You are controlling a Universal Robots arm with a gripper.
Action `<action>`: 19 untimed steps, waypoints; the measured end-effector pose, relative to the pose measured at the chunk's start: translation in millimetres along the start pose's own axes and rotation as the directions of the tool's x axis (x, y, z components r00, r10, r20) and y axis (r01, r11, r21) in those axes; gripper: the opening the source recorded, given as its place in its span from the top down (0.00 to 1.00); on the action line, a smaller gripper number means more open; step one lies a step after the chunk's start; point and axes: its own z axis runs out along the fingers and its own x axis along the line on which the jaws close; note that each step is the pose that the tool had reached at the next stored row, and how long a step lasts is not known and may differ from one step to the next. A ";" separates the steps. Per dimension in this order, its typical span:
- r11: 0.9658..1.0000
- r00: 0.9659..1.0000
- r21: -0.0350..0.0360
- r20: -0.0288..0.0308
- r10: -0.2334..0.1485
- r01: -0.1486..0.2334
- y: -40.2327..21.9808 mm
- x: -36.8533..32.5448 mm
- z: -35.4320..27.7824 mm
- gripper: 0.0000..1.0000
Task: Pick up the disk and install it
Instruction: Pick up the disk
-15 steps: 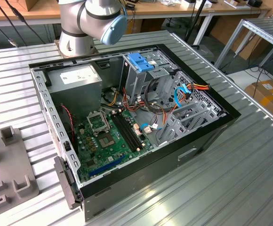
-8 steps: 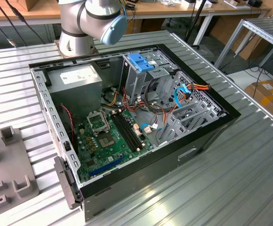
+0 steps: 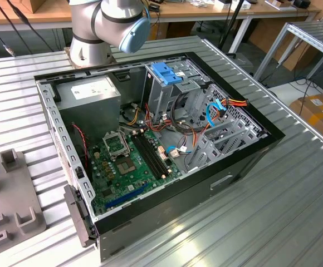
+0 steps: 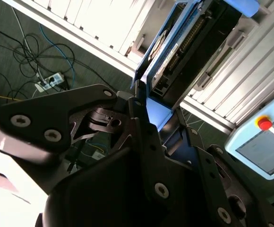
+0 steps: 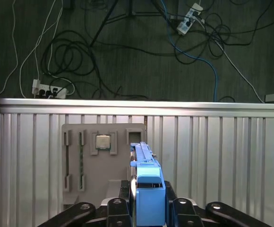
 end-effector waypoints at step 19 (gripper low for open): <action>1.000 1.000 0.000 0.000 0.000 0.000 -2.8 -0.1 -4.7 0.63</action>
